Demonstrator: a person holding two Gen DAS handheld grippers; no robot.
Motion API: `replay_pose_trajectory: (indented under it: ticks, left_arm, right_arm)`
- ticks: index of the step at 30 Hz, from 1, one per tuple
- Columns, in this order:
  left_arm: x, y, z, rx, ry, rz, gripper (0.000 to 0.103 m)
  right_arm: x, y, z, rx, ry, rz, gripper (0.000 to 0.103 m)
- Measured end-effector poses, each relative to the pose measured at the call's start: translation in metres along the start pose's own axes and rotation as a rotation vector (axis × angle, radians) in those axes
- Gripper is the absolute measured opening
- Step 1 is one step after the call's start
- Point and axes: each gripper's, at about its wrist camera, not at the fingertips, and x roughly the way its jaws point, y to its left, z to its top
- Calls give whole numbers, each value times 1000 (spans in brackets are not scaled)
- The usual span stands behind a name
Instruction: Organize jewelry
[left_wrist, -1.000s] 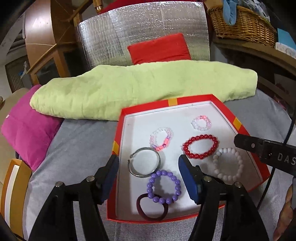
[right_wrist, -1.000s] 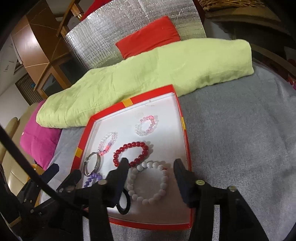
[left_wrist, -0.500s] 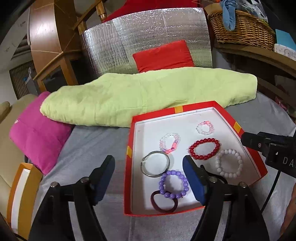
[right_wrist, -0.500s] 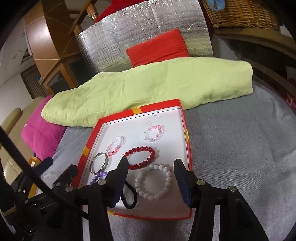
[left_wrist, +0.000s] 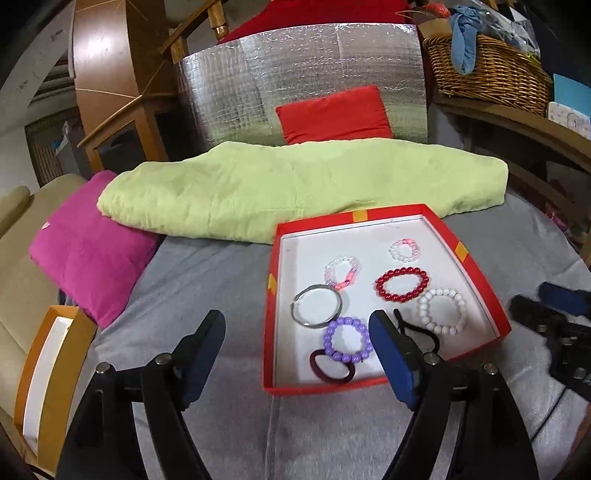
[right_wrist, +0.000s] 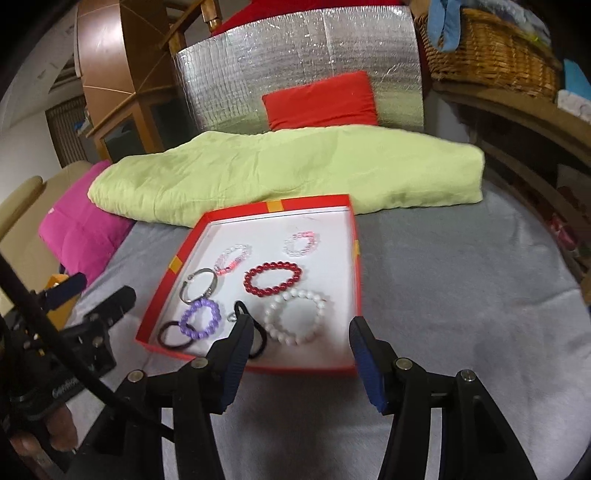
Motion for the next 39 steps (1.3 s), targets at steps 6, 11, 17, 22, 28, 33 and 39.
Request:
replay_pose_trajectory:
  ticks: [6,11,17,22,28,33,39]
  left_arm:
    - [-11,4,-19,-40,40,-4,80]
    - [-31,4,-38,-44,54,-1,80]
    - [-65,13,-56,-74,54,-16,80]
    - [-92,26,-61,-76,56,-2,80]
    - [-130,46,-59,-90,26,40,80]
    - [-161,59,-57,-96,-7,74,80]
    - [-190,71,-58,-122,-15,94,80]
  right_arm:
    - [-38,-3,-14,-6,-55,-49,69]
    - [-59,3,-30,-39,-59,-66,69]
    - [-83,13,-53,-59,-53,-61,69]
    - [-116,19,-67,-55,-85,-61,73]
    - [-154,34,-64,-52,-107,-41,74]
    - [-179,49,-63,-72,-124,-27,77]
    - [-200,63,-67,-91,-125,-15,77]
